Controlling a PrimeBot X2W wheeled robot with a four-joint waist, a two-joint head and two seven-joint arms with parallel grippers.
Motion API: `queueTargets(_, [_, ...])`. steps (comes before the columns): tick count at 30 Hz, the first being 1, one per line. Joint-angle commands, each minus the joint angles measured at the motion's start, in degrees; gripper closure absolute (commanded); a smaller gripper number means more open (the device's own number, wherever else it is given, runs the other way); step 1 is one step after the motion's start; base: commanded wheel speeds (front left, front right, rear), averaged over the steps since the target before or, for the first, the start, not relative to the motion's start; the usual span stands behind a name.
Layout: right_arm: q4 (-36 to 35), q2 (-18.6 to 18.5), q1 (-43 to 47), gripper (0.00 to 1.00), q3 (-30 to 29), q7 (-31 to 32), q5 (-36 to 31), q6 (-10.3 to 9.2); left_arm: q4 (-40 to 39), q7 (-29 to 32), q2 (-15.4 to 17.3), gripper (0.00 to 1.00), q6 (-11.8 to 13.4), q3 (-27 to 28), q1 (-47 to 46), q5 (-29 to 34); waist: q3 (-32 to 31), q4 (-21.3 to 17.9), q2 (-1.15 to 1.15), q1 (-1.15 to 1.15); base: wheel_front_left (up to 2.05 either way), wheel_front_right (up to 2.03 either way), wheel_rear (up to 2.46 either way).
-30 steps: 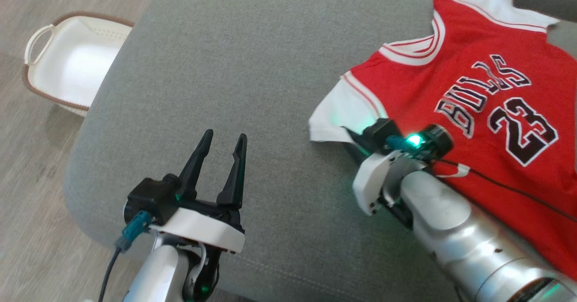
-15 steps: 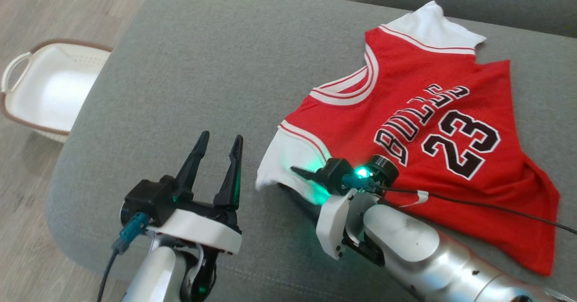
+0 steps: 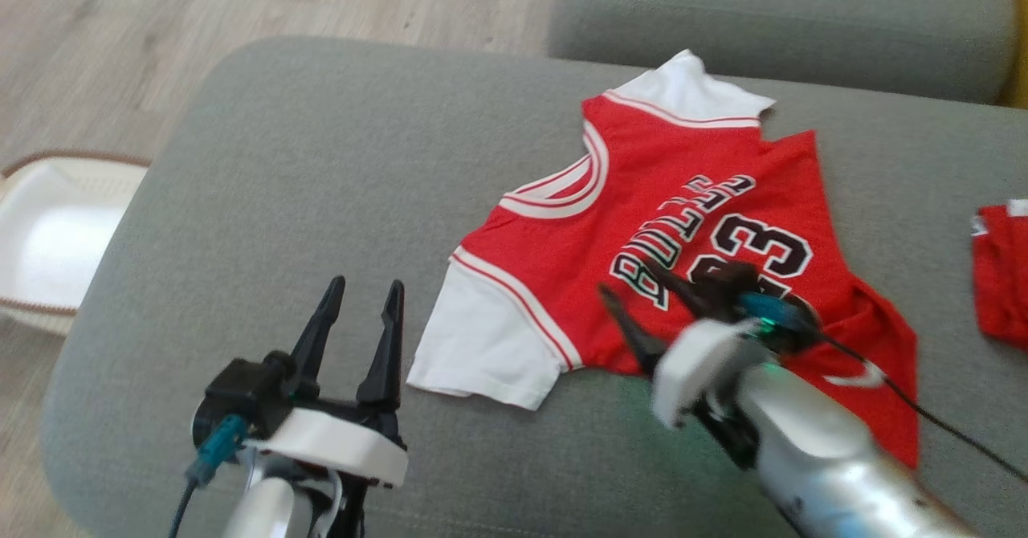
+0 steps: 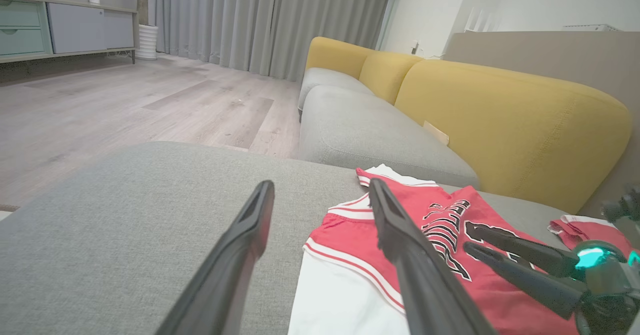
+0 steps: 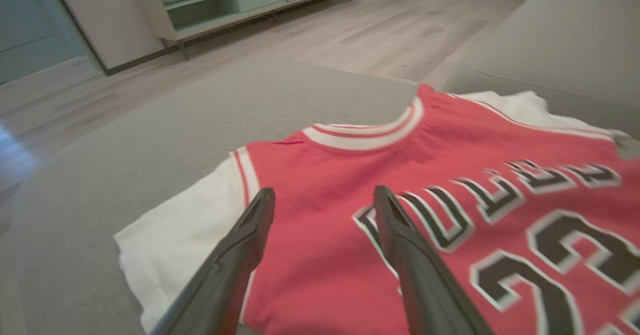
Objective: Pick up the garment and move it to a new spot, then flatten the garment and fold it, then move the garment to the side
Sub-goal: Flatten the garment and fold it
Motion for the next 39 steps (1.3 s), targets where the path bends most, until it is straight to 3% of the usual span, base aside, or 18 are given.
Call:
queueTargets(1, [-1.12, -0.25, 1.08, 0.0, -1.2, -0.88, -0.34, -0.05, -1.79, -0.35, 0.26, 0.0, -0.01, 2.33, -1.37, 0.49, -1.33, -1.41, 0.0, 0.0, 0.0, 0.0, 0.0])
queueTargets(7, [-8.8, -2.1, 11.12, 0.0, -19.38, -1.17, -6.8, -0.05, -2.11, -0.35, 0.26, 0.0, 0.1, 3.75, 0.58, 0.8, -3.36, -4.67, 0.0, 0.0, 0.0, 0.0, 0.0])
queueTargets(11, [-16.27, -0.02, 20.07, 0.0, -31.03, -1.18, -13.34, -0.05, -1.85, -0.35, 0.26, 0.0, -0.02, 4.33, 1.32, 1.14, -3.72, -6.49, 0.0, 0.0, 0.0, 0.0, 0.0])
queueTargets(15, [-22.64, 2.7, 26.94, 0.0, -38.09, -1.18, -18.18, -0.05, -1.37, -0.35, 0.26, 0.0, -0.07, 4.83, 1.66, 1.36, -3.76, -7.83, 0.0, 0.0, 0.0, 0.0, 0.0])
queueTargets(21, [-29.35, 3.94, 30.64, 0.0, -40.87, 0.51, -20.96, -0.05, -0.46, -0.35, 0.26, 0.0, 0.01, 5.33, 2.01, 1.8, -3.57, -9.39, 0.0, 0.0, 0.0, 0.0, 0.0])
queueTargets(28, [-34.17, 4.01, 32.09, 0.0, -40.83, 2.69, -19.71, -0.05, 1.26, -0.35, 0.26, 0.0, 0.53, 4.94, 1.33, 2.23, -3.14, -10.19, 0.0, 0.0, 0.0, 0.0, 0.0])
queueTargets(39, [-36.31, 4.02, 33.56, 0.0, -40.44, 4.0, -19.29, -0.05, 15.9, 0.34, 0.63, 0.0, 3.71, 3.9, -1.01, 4.77, -2.34, -10.76, 0.0, 0.0, 0.0, 0.0, 0.0])
